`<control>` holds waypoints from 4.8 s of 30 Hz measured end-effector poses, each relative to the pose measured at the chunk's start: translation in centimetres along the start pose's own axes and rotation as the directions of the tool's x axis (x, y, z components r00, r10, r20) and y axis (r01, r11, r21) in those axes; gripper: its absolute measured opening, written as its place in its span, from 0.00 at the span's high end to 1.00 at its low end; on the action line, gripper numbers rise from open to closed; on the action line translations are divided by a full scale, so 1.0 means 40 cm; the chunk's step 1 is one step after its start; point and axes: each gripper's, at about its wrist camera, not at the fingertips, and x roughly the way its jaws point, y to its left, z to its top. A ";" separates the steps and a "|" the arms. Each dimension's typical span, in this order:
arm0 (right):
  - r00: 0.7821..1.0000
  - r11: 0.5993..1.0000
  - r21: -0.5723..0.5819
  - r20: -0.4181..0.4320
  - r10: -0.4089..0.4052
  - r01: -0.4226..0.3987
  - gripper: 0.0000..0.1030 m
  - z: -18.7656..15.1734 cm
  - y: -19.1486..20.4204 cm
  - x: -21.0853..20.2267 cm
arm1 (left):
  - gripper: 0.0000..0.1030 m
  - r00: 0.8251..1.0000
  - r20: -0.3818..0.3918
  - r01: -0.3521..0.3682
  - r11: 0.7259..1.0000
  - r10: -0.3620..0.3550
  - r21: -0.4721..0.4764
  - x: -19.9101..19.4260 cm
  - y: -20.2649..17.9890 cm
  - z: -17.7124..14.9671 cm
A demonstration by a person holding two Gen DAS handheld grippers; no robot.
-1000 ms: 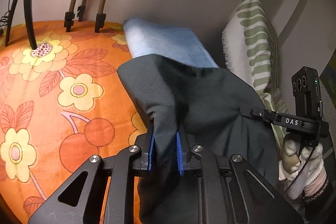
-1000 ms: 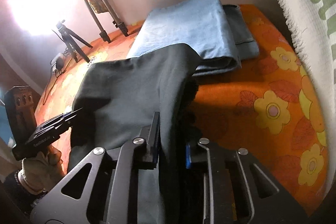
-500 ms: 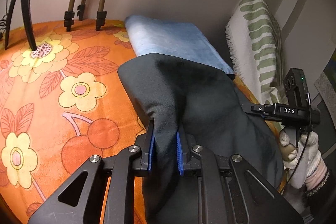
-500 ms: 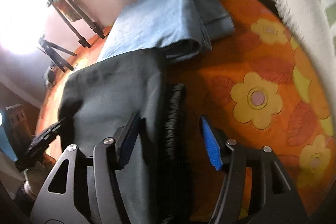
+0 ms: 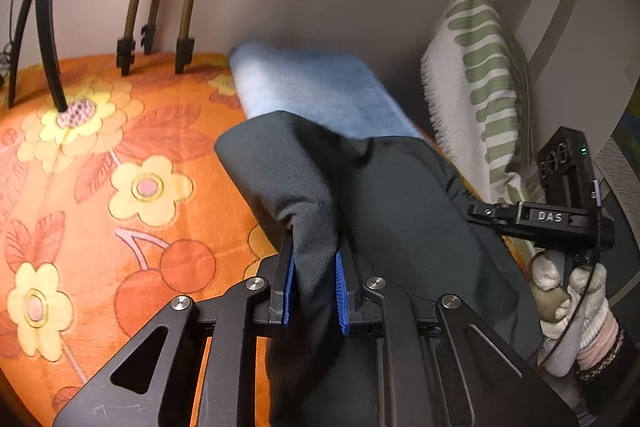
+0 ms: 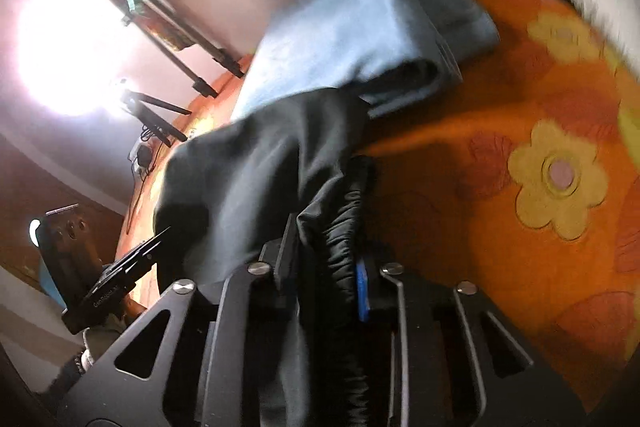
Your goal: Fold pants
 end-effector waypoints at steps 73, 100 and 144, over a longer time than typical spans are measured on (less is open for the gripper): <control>0.843 0.851 -0.125 0.271 -0.464 0.509 0.71 0.538 0.065 0.146 | 0.82 0.985 0.108 -0.148 0.983 0.136 0.109 0.296 0.033 0.468; 0.856 0.871 -0.151 0.323 -0.404 0.468 0.38 0.257 0.231 -0.064 | 0.39 0.976 0.167 -0.172 0.970 0.143 0.173 -0.069 -0.121 0.304; 0.801 0.856 -0.114 0.432 -0.414 0.504 0.01 -0.277 0.492 -0.341 | 0.21 0.968 0.189 -0.204 0.956 0.165 0.210 -0.448 -0.198 -0.031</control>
